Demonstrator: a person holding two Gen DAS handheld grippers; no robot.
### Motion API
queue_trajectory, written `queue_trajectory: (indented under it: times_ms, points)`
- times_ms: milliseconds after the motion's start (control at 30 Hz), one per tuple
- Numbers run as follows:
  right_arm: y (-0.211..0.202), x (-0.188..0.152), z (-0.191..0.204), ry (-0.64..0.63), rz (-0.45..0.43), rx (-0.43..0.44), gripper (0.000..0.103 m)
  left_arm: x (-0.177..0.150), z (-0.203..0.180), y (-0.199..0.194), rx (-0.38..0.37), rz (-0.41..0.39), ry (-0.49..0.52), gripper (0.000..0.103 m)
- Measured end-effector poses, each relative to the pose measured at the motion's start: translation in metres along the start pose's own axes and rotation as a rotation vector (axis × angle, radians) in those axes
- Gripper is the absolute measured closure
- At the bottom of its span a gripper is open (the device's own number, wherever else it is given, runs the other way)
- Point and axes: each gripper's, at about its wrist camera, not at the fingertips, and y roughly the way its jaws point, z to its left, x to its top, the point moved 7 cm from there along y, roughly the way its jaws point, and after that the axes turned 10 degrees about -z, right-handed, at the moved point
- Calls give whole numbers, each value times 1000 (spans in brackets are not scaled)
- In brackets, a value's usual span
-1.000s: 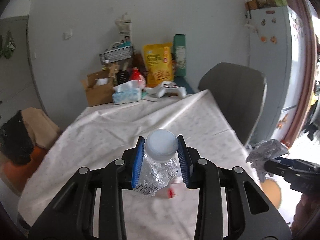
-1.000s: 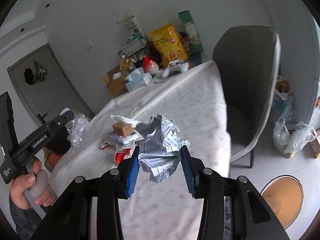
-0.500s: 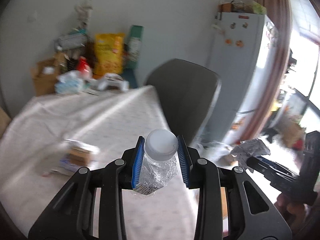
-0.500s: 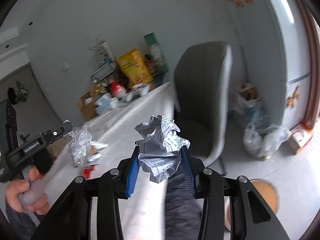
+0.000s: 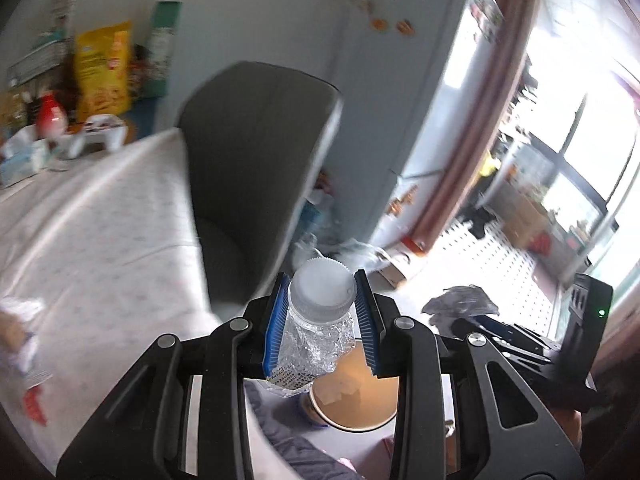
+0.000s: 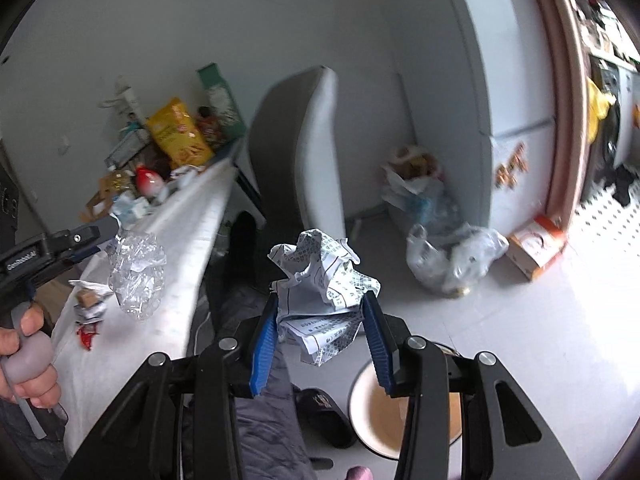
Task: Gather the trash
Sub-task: 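Carry the bottle and foil wrapper in both grippers over the bin, then open both grippers to drop the bottle and wrapper into the bin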
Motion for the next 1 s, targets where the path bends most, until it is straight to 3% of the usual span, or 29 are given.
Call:
queue_trajectory:
  times_ms: [267,333,467,500,667,867,933,967,1000]
  points:
    - [32,-41,-53,56,132,-40,59,-35,-49,70,-78,147,28,70]
    - [41,-52,-64,69,169,-46,54,-45,-60,83,-93,175,38,70]
    - [47,-67,-85,102,195,-55,24,-66,-76,110,-121,241,51,70]
    - [47,-69,-90,110,197,-63,22,-70,-77,115,-123,256,52,70]
    - [40,-77,-112,139,214,-100,21,-89,-83,136,-136,325,30,70]
    - [7,-58,-133,120,150,-184,20,-122,-108,154,-178,418,17,69]
    - [-5,-49,-142,136,118,-211,19,-135,-114,161,-182,471,13,50]
    - [-9,-46,-145,144,108,-219,19,-141,-117,165,-184,500,19,26]
    - [-14,-42,-149,147,100,-231,18,-144,-117,166,-181,501,26,16]
